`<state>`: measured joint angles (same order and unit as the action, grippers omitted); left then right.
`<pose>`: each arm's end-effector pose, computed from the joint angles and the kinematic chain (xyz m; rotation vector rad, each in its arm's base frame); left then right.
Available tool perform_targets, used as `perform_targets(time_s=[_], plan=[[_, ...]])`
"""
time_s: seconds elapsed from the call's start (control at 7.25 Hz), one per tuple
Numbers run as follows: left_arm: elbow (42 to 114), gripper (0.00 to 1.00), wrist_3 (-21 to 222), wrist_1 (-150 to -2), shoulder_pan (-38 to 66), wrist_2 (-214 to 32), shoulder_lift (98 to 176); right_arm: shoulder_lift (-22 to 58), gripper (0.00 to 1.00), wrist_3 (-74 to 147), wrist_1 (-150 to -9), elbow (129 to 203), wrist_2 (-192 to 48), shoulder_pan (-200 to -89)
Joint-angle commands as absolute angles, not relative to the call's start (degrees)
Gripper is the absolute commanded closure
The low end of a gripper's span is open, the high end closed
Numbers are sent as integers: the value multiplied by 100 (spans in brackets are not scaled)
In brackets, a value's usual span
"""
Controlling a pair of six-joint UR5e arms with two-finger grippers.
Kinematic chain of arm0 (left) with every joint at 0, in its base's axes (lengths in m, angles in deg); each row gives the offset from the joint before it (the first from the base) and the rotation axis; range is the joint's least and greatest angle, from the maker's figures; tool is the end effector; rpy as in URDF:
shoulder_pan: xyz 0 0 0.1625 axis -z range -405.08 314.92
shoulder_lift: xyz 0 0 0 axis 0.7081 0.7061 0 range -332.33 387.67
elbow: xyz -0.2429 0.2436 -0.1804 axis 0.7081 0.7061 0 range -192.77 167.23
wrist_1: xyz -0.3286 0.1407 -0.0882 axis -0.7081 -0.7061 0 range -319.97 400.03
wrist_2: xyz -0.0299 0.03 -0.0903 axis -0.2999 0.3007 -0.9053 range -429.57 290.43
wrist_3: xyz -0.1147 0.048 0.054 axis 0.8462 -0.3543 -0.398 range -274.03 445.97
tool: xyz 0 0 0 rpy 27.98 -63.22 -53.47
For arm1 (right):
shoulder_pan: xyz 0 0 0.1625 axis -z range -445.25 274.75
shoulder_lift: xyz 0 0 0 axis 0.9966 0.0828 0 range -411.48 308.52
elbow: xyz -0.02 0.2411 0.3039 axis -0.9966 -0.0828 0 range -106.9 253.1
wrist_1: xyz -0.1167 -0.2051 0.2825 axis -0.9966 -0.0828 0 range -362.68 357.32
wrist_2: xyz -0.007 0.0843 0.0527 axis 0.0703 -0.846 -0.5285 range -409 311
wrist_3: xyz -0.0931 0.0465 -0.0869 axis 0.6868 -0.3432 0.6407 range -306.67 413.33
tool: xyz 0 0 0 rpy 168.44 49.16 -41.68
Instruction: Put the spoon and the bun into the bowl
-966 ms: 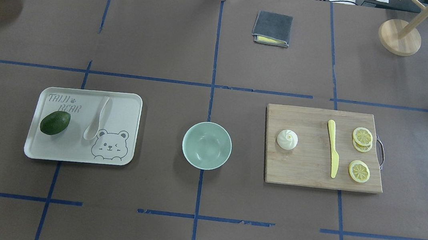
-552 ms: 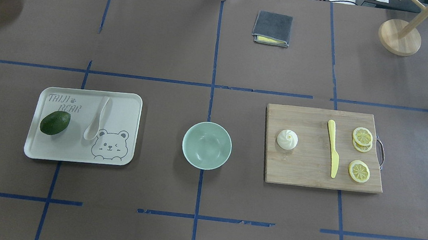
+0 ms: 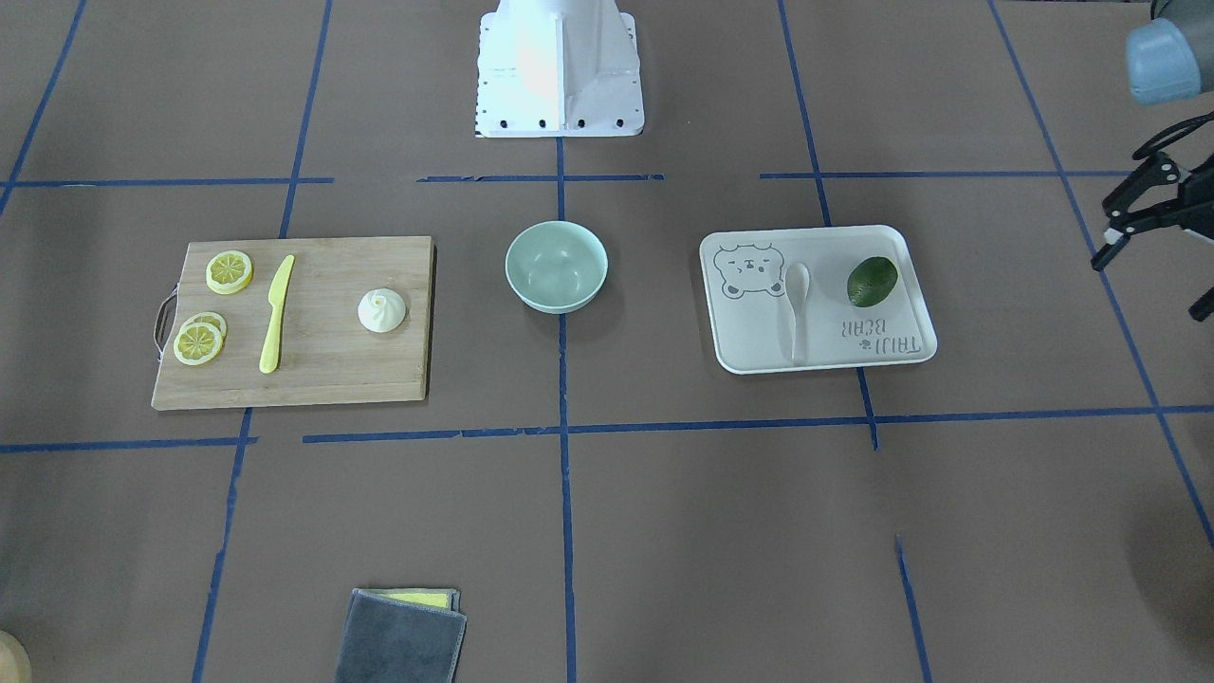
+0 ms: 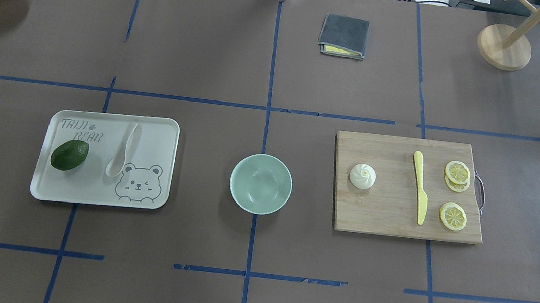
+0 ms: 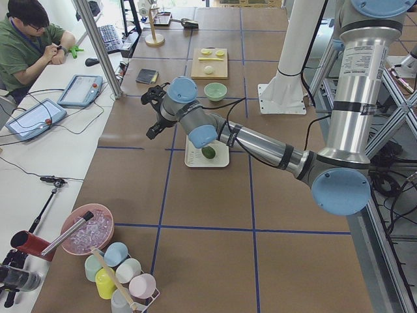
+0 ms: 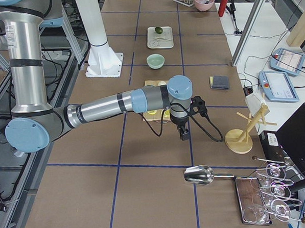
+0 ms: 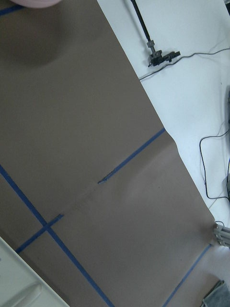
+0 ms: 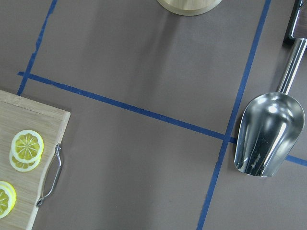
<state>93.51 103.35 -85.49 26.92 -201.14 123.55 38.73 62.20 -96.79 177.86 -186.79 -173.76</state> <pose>0.1122 -0.4857 0.3894 0.7145 0.9230 0.3742 0.0212 -0.4459 0.5363 0.2252 -0.8210 -0.2458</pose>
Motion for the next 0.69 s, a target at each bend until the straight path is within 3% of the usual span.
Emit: perform_targets(time_s=[0.0, 0.28, 0.41, 0.55], plan=[[9507, 0, 12017, -8487, 1395, -19443, 12400, 3905, 0, 6220, -9487, 17734, -18682, -17376], [9437, 0, 13117, -7945, 437, -18045, 12600, 3905, 0, 6229, -9487, 17734, -18682, -17367], [9324, 16, 14124, -7924, 101, -17727, 12672, 3905, 0, 6221, -9487, 17734, -18682, -17367], [9244, 24, 14613, -7932, -224, -17454, 12803, 3905, 0, 6220, -9487, 17734, -18682, -17367]])
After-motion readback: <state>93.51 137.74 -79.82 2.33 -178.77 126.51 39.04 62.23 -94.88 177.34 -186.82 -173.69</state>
